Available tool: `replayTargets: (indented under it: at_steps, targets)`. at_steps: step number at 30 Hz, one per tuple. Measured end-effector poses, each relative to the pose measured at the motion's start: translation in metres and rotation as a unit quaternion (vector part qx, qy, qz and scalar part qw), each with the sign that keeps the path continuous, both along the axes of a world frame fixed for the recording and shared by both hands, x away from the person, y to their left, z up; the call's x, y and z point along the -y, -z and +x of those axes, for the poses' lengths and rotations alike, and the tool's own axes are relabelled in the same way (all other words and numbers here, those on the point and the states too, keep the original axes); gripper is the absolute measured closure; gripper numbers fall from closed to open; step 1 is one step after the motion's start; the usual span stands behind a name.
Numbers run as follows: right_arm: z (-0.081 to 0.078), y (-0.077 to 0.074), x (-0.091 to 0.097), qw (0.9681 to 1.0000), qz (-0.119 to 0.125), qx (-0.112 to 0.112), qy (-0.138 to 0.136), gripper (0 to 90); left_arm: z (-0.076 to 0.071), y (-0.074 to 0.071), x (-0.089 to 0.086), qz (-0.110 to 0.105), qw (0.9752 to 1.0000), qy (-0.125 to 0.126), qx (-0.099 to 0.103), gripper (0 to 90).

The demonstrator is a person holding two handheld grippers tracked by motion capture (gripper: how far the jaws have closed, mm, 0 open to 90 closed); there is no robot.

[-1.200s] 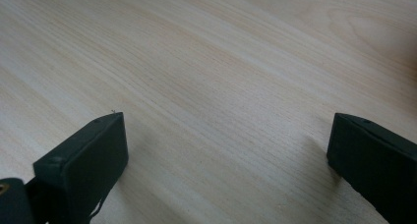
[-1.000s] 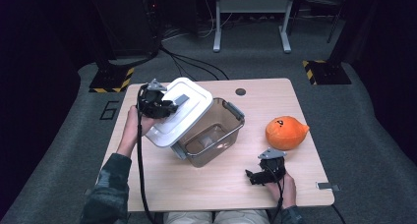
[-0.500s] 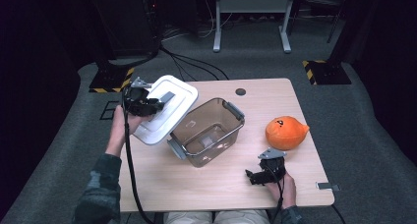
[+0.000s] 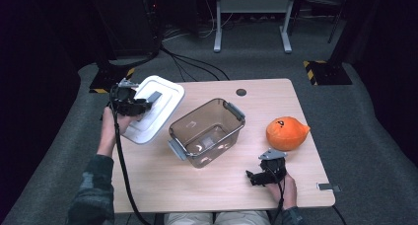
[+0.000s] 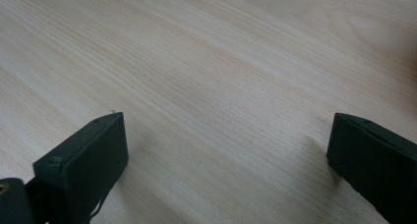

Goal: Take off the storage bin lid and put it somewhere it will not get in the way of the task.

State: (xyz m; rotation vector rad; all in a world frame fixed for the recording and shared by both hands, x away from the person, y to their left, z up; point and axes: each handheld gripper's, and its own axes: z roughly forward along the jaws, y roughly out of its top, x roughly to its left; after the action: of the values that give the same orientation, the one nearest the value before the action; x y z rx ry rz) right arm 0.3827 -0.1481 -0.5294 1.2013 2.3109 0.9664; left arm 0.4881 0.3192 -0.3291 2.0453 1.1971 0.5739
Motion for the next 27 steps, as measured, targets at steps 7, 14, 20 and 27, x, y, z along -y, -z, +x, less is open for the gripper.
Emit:
replayTargets:
  at_steps: [7, 14, 20, 27]
  targets:
    - [0.000, 0.000, 0.000, 1.0000, 0.000, 0.000, 0.000, 1.3, 0.004, 0.010, -0.013, -0.006, 0.9996, -0.026, -0.006, 66.5]
    - [0.000, 0.000, 0.000, 1.0000, 0.000, 0.000, 0.000, 1.3, 0.006, 0.020, -0.027, -0.012, 0.9985, -0.053, -0.010, 66.6]
    - [0.000, 0.000, 0.000, 1.0000, 0.000, 0.000, 0.000, 1.3, 0.008, 0.038, -0.037, -0.014, 0.9970, -0.072, -0.025, 66.6]
    - [0.000, 0.000, 0.000, 1.0000, 0.001, -0.001, 0.001, 1.3, 0.011, 0.053, -0.048, -0.019, 0.9947, -0.094, -0.037, 66.5]
